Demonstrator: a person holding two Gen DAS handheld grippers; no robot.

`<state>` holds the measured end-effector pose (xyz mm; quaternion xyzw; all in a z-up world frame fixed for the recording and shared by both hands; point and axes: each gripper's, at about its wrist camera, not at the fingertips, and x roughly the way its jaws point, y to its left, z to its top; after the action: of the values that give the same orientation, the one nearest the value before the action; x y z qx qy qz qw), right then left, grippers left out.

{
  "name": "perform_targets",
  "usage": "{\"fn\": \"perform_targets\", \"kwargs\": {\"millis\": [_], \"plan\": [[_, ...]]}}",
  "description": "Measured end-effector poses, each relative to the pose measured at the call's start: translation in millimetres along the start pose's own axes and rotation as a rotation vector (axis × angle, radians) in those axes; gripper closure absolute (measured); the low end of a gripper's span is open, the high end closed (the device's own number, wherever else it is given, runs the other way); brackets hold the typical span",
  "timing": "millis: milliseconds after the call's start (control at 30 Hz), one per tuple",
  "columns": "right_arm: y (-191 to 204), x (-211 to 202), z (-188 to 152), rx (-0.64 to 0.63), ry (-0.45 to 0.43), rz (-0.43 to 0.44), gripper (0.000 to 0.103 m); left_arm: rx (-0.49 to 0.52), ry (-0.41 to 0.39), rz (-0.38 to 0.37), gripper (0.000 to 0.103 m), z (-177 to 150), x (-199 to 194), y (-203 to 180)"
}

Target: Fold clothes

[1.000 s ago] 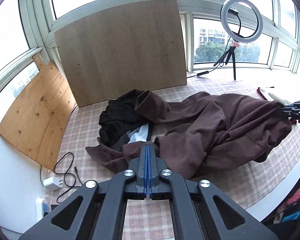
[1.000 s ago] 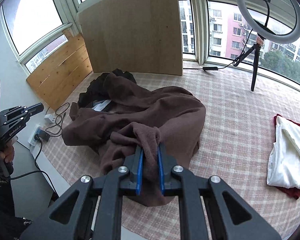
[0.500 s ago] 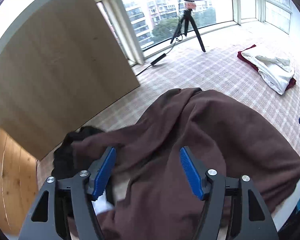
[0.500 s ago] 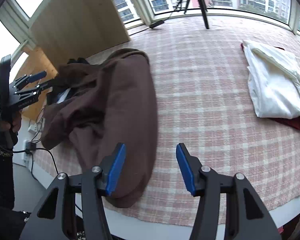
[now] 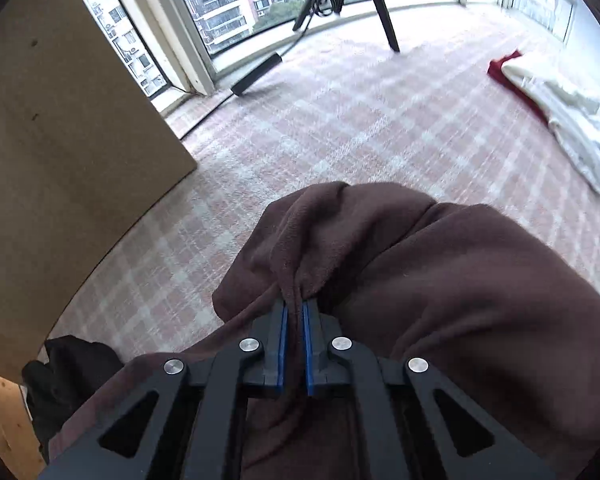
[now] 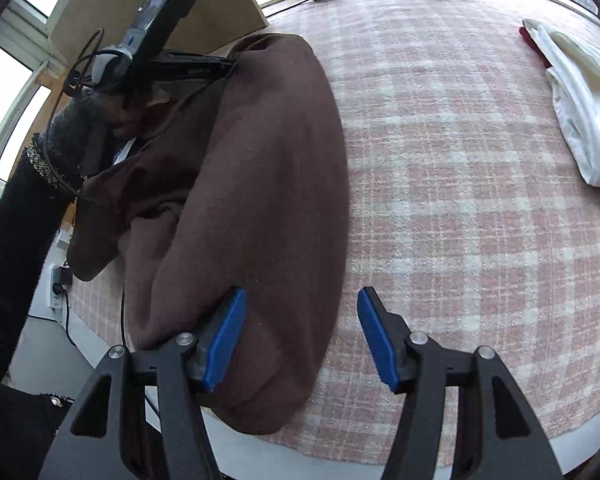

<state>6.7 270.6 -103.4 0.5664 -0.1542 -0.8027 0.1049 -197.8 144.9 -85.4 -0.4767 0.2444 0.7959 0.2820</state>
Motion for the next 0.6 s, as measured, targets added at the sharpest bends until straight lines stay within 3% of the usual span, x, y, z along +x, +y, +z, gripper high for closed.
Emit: {"fn": "perform_targets", "kwargs": {"millis": [67,100,200,233,300,333,400,433,467,500,600], "plan": [[13,4,7,-0.052,-0.012,-0.007,0.076,-0.043,-0.06,0.01,0.098,-13,-42,20],[18,3,13,-0.063,-0.017,0.009,0.102,-0.068,-0.093,0.02,0.098,-23,-67,33],[40,-8,32,-0.117,-0.055,0.049,0.101,-0.162,-0.148,0.106,0.098,-82,-143,79],[50,-12,38,-0.151,-0.05,0.087,0.099,-0.204,-0.137,0.147,0.098,-112,-162,96],[76,-9,41,-0.251,0.055,0.215,0.096,-0.288,-0.114,0.229,0.097,-172,-200,130],[88,-11,40,-0.297,0.075,0.22,0.092,-0.325,-0.061,0.272,0.097,-207,-210,144],[98,-22,38,-0.343,0.034,0.173,0.081,-0.372,0.09,0.338,0.097,-267,-207,159],[96,-29,39,-0.335,0.008,0.173,0.065,-0.367,0.134,0.359,0.096,-282,-204,158],[92,-32,41,-0.318,-0.013,0.178,0.056,-0.353,0.165,0.378,0.096,-292,-200,155],[88,-33,41,-0.305,-0.029,0.154,0.041,-0.334,0.159,0.381,0.096,-293,-199,147],[68,-24,43,-0.269,-0.023,0.04,0.036,-0.273,0.081,0.347,0.089,-276,-201,117]]}}
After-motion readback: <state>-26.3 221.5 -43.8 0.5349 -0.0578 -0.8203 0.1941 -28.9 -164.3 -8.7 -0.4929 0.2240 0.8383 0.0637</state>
